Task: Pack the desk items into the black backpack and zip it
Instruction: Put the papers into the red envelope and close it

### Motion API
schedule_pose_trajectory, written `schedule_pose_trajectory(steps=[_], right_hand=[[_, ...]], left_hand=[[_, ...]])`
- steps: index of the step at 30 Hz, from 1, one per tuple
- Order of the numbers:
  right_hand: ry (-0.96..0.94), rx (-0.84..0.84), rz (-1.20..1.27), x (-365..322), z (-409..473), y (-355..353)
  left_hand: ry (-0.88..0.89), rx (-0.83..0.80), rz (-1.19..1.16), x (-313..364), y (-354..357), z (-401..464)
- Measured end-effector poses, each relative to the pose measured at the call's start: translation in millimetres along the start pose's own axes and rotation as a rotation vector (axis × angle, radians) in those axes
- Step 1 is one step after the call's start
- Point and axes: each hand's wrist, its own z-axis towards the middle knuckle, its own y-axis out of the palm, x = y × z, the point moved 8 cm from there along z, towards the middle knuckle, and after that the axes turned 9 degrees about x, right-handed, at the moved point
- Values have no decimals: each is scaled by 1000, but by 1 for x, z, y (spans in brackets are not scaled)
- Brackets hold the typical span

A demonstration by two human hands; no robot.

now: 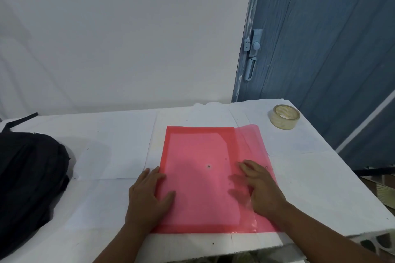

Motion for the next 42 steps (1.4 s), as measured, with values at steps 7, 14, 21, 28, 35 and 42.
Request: schedule_pose_trajectory(steps=[7, 14, 21, 28, 35, 42], right_hand=[[-36, 14, 27, 9, 0, 7], [26, -103, 37, 5, 1, 8], [221, 226, 180, 15, 5, -27], [336, -388, 145, 2, 15, -9], [370, -123, 370, 2, 6, -15], [306, 10, 406, 0, 33, -46]], left_hand=[[6, -3, 39, -1, 2, 1], [8, -98, 108, 7, 3, 0], [97, -395, 563, 46, 11, 3], [113, -520, 694, 105, 35, 0], [-68, -515, 486, 113, 51, -2], [-180, -420, -216, 181, 52, -8]])
